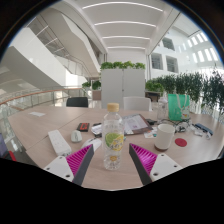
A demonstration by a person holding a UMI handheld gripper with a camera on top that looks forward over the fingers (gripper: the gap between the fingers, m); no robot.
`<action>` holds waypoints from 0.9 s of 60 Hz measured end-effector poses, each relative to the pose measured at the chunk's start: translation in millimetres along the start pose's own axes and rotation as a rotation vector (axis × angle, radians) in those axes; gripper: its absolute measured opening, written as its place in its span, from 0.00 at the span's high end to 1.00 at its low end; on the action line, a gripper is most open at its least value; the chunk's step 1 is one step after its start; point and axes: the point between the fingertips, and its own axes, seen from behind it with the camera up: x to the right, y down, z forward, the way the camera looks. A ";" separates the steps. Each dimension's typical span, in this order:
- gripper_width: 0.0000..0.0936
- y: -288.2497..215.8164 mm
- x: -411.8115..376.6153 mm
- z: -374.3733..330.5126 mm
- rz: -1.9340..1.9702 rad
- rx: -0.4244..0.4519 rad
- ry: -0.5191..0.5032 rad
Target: Pour water
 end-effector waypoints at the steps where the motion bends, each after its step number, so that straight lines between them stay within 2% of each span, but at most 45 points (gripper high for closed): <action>1: 0.12 -0.8 -0.2 11.5 -0.004 0.007 0.006; 11: 0.15 -3.4 3.3 94.3 -0.003 0.059 0.042; 13: 0.25 -2.4 0.9 103.0 -0.002 0.052 0.029; 15: 0.44 0.5 2.4 111.0 -0.016 0.042 0.029; 22: 0.52 -3.3 4.2 117.3 -0.019 0.073 0.037; 27: 0.62 -2.7 4.4 121.4 -0.024 0.076 0.039; 34: 0.63 -1.7 -0.2 129.3 -0.027 0.035 0.003; 38: 0.63 -8.8 -5.4 129.8 0.071 -0.009 -0.055; 46: 0.63 -72.5 27.1 128.9 0.535 -0.016 -0.134; 50: 0.63 -89.0 62.5 139.7 0.814 -0.030 -0.185; 51: 0.66 -92.0 70.8 141.9 0.882 -0.034 -0.190; 52: 0.63 -94.2 77.7 143.3 0.949 -0.040 -0.198; 54: 0.63 -100.8 82.5 140.0 1.091 -0.060 -0.199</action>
